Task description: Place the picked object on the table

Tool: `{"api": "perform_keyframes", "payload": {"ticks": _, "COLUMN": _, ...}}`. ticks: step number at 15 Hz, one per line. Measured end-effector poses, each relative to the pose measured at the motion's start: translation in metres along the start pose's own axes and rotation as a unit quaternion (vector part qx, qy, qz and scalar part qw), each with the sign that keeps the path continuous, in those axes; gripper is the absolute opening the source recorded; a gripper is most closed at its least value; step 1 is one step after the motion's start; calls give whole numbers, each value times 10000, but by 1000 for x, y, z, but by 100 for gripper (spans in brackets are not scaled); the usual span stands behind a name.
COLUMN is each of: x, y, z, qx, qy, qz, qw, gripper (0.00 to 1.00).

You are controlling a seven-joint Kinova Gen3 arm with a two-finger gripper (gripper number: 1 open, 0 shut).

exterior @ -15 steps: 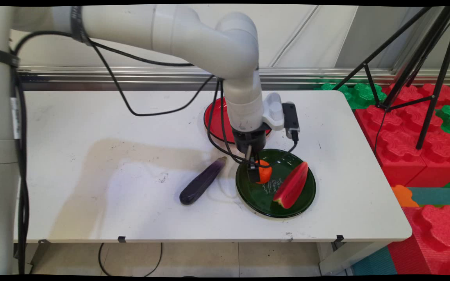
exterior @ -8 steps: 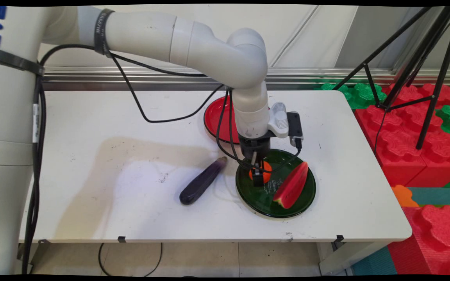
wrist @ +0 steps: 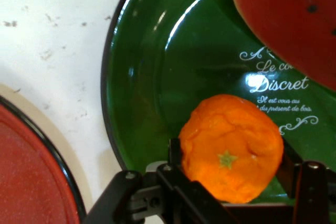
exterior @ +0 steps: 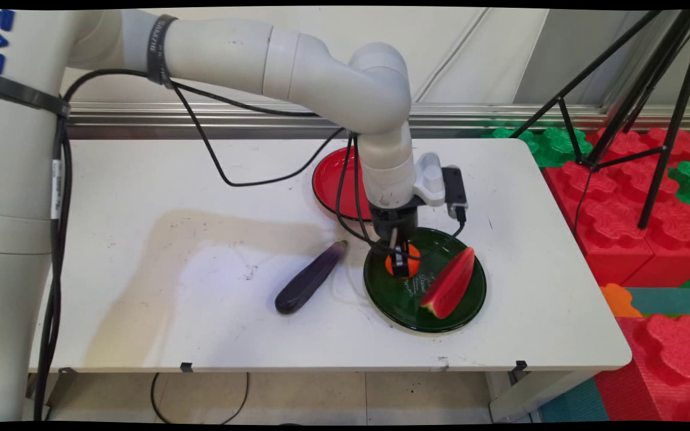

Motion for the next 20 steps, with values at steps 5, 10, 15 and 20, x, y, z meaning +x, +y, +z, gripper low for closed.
{"api": "perform_keyframes", "payload": {"ticks": 5, "x": -3, "y": -3, "z": -34, "qx": 169, "qy": 257, "qz": -126, "qw": 9994, "gripper": 0}}
{"api": "perform_keyframes", "payload": {"ticks": 10, "x": -21, "y": -9, "z": -99, "qx": 451, "qy": 632, "qz": -268, "qw": 9966, "gripper": 0}}
{"api": "perform_keyframes", "payload": {"ticks": 15, "x": -76, "y": -15, "z": -163, "qx": 753, "qy": 972, "qz": -780, "qw": 9893, "gripper": 0}}
{"api": "perform_keyframes", "payload": {"ticks": 20, "x": -142, "y": -10, "z": -194, "qx": 1000, "qy": 993, "qz": -1337, "qw": 9810, "gripper": 0}}
